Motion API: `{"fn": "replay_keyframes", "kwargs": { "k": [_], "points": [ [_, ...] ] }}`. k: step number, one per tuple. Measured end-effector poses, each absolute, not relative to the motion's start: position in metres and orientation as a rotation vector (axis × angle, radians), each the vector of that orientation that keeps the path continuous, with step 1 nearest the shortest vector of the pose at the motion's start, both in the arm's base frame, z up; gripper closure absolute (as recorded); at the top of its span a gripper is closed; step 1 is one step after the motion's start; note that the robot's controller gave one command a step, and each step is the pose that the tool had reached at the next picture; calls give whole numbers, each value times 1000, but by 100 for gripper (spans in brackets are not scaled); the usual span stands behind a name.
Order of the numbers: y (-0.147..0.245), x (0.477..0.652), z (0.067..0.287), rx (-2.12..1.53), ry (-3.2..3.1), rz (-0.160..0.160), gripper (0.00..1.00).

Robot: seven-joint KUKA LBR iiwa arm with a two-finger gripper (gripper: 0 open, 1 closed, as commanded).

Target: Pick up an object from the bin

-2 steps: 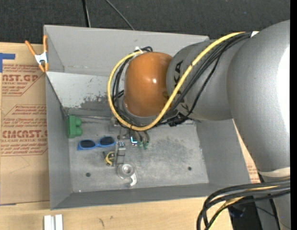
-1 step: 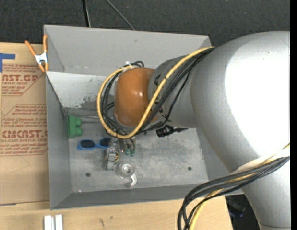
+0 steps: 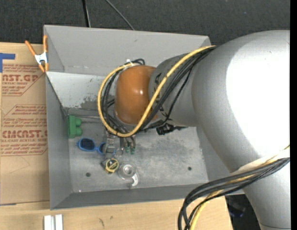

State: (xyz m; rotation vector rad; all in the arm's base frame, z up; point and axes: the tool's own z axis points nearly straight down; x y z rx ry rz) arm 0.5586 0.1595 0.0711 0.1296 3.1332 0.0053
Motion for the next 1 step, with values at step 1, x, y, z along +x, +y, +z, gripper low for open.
{"fn": "replay_keyframes", "kwargs": {
  "k": [1],
  "points": [
    [190,498,254,147,3131,7,100]
  ]
}}
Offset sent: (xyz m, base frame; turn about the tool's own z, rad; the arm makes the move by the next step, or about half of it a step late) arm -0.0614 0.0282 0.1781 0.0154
